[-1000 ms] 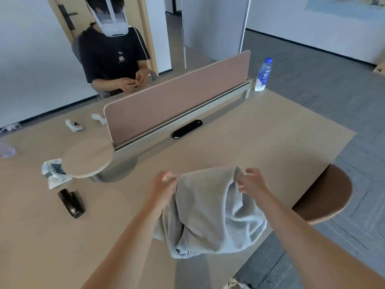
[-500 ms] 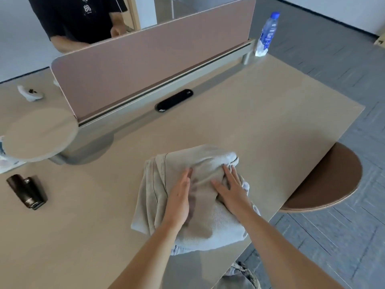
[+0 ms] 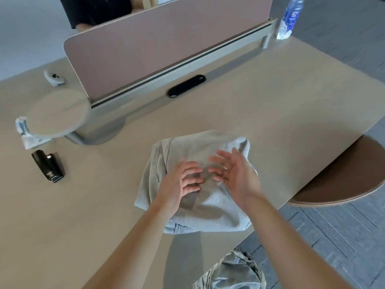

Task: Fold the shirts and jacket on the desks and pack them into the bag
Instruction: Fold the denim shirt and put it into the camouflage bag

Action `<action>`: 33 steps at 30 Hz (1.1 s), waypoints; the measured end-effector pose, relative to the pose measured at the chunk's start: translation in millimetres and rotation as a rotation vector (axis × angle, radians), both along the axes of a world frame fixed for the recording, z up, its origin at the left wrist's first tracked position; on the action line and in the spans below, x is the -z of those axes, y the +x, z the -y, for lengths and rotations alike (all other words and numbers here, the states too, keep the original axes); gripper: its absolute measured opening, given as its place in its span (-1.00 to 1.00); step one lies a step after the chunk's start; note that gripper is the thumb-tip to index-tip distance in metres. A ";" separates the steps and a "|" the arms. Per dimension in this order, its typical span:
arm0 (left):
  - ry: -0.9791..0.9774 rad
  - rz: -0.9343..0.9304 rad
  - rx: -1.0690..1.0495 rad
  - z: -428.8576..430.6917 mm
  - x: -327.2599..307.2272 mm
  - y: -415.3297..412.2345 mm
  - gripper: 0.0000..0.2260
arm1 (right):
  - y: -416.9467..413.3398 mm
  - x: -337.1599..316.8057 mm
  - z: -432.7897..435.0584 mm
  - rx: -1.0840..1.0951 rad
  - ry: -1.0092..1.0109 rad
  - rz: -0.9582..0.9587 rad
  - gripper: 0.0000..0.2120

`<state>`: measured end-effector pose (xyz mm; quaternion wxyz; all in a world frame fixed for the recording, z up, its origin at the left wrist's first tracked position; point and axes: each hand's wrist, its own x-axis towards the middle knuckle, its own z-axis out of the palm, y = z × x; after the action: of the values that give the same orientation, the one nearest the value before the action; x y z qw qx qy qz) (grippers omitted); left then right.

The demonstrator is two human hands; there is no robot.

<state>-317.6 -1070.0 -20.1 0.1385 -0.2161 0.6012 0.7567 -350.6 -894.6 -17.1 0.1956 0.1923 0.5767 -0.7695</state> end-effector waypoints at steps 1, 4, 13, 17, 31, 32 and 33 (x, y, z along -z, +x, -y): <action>-0.028 0.045 -0.041 -1.3 6.7 1.7 -0.64 | 0.3 7.9 4.1 -0.034 -0.037 0.051 -0.57; -0.125 0.095 -0.156 -1.5 24.4 9.2 -0.78 | 0.0 36.3 6.2 -0.088 -0.041 0.086 -0.51; -0.467 -0.021 0.085 3.2 14.3 23.8 -0.76 | 9.5 32.8 12.3 -0.234 0.218 0.021 -0.60; -0.756 -0.081 0.000 37.8 -2.3 20.1 -0.76 | 11.7 5.7 -1.1 -0.283 0.656 -0.145 -0.70; -0.668 0.236 0.282 81.3 32.4 -4.1 -0.13 | -9.4 37.4 -14.5 -0.337 1.026 0.071 -0.10; -0.653 0.232 0.291 81.2 31.8 -4.3 -0.18 | -10.1 37.9 -14.9 -0.336 1.027 0.085 -0.07; -0.642 0.216 0.300 80.9 31.1 -4.4 -0.23 | -11.3 37.8 -14.5 -0.337 1.030 0.094 -0.04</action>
<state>-322.0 -1150.8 -51.2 0.2357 -0.2368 0.8148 0.4738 -361.9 -880.2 -54.8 0.2224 0.2025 0.8927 -0.3357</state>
